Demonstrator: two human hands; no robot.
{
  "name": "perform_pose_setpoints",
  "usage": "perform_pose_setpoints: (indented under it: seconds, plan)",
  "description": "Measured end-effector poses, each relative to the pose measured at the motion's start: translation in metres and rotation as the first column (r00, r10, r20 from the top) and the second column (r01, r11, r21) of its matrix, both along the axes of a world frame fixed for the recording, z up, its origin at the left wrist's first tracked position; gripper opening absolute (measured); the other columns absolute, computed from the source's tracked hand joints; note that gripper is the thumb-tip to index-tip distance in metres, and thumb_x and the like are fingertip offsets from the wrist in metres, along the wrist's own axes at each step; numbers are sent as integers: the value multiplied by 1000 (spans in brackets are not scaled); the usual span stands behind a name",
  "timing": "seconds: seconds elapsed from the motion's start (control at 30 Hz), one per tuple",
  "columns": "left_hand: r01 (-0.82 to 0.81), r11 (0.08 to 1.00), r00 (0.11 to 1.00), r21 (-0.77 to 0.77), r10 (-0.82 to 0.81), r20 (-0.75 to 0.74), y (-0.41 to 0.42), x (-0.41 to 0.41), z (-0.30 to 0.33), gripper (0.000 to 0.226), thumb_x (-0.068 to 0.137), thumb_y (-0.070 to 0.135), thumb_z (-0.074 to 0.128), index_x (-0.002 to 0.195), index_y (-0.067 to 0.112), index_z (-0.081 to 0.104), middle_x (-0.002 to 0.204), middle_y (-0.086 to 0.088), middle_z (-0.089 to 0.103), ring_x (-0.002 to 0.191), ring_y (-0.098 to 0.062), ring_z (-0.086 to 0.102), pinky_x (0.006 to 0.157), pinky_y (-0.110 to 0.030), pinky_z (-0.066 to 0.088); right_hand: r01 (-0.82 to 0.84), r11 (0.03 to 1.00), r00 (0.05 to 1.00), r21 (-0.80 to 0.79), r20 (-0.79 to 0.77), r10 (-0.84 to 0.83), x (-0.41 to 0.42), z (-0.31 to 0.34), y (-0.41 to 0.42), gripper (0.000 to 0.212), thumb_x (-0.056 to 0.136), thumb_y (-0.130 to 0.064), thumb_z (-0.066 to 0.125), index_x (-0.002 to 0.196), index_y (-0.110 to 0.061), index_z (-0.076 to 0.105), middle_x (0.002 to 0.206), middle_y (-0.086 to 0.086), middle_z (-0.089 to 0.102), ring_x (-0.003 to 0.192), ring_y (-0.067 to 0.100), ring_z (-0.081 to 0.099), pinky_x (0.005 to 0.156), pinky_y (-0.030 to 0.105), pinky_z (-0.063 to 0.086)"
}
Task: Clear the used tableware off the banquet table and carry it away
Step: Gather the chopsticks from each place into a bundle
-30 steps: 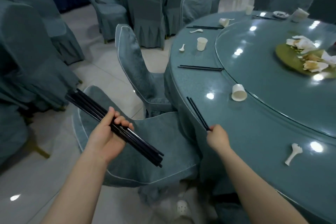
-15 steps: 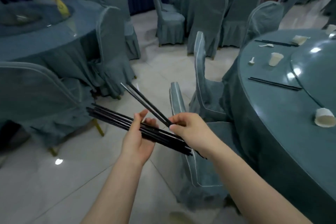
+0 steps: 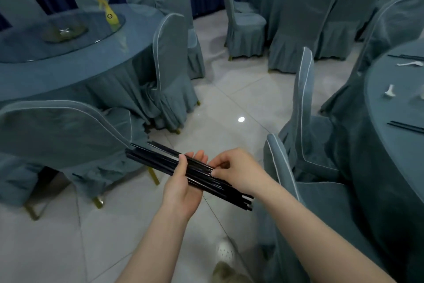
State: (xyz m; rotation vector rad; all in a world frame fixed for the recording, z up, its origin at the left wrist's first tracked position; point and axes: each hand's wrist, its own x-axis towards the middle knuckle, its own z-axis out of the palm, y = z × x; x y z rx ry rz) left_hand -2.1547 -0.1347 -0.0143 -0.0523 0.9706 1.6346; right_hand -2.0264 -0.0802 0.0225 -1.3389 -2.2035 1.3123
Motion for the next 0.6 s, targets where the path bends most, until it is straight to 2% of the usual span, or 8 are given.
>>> perform_pose_setpoints:
  seconds: [0.1, 0.17, 0.23, 0.37, 0.5, 0.6]
  plan:
    - [-28, 1000, 999, 10, 28, -26, 56, -19, 4, 25, 101, 30, 40, 91, 13, 56, 82, -2, 76, 97, -18, 63, 77, -33, 47, 51, 998, 999, -21, -11, -52, -4, -5, 49, 15, 79, -24, 74, 94, -26, 71, 75, -12, 65, 73, 2, 61, 65, 11, 44]
    - [-40, 999, 999, 9, 41, -15, 90, -28, 9, 26, 102, 30, 39, 90, 14, 56, 80, -2, 75, 95, -18, 63, 79, -34, 45, 66, 997, 998, -45, -15, -67, 0, -2, 77, 11, 80, -21, 71, 87, -29, 70, 80, -9, 69, 76, 6, 64, 70, 19, 50]
    - [-23, 999, 1000, 24, 23, 5, 122, -33, 12, 26, 102, 29, 39, 90, 14, 56, 80, -2, 75, 94, -18, 64, 77, -34, 47, 63, 996, 997, -58, -32, -65, 6, 2, 103, 18, 83, -14, 66, 88, -30, 72, 83, -5, 72, 79, 10, 67, 74, 23, 52]
    - [66, 998, 997, 25, -66, 25, 176, -29, 12, 25, 101, 31, 40, 91, 14, 56, 82, -2, 76, 89, -18, 67, 73, -33, 49, 130, 991, 991, -21, -23, -131, 18, 8, 141, 28, 87, -5, 59, 97, -26, 76, 84, -4, 74, 75, 10, 66, 71, 18, 51]
    - [170, 985, 984, 30, -171, 46, 230, -14, 11, 24, 99, 30, 44, 89, 13, 57, 80, -4, 75, 77, -17, 73, 70, -32, 51, 256, 967, 967, -3, -19, -256, 30, 6, 176, 29, 88, -5, 58, 99, -25, 76, 84, -9, 74, 78, 9, 69, 79, 25, 55]
    - [247, 968, 967, 37, -249, 51, 277, -4, 7, 22, 99, 27, 46, 88, 12, 58, 74, -2, 73, 73, -16, 73, 73, -34, 50, 305, 950, 952, 62, 17, -307, 37, 3, 210, 30, 88, -6, 57, 99, -28, 75, 86, -14, 73, 80, 1, 66, 79, 17, 51]
